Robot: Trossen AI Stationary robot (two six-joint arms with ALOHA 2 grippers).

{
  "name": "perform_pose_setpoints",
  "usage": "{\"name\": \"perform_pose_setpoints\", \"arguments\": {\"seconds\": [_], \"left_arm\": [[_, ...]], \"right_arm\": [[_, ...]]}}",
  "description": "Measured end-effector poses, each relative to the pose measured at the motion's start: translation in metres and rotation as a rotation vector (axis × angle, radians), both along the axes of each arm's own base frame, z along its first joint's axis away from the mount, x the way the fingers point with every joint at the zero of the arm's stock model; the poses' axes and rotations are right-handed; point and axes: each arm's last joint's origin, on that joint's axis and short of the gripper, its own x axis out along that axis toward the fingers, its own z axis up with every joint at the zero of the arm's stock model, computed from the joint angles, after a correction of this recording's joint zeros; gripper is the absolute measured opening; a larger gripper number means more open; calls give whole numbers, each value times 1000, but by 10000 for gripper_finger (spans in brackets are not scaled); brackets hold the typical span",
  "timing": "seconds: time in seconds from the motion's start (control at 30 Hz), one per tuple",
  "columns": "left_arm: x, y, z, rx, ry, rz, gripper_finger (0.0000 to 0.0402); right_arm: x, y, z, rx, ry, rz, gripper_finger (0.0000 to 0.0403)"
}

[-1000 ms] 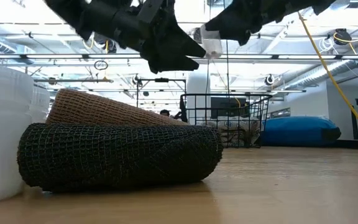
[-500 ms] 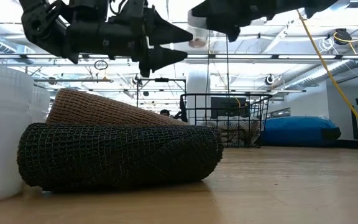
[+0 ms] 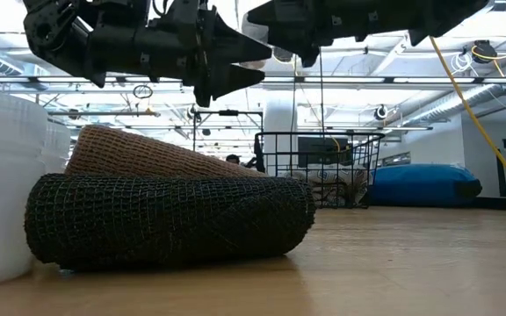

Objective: Pick & Place Medicine items
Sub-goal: Put the transparent pill bottle into the right blue bin

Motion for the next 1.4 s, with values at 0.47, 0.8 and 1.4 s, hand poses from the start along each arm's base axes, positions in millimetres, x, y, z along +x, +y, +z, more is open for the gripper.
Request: {"name": "perform_pose_setpoints", "arguments": {"seconds": [0.47,0.8,1.4], "left_arm": [[0,0,-3,-12,35,-25,145],[0,-1,-7,-13,71,-11,145],[0,-1,-4,-7,37,-26,145]], "right_arm": [[-3,-1,-2,4,68,1,162],[-20,-14,71,19,249,-40,281],[11,-14,66,-101,573,-27,258]]}}
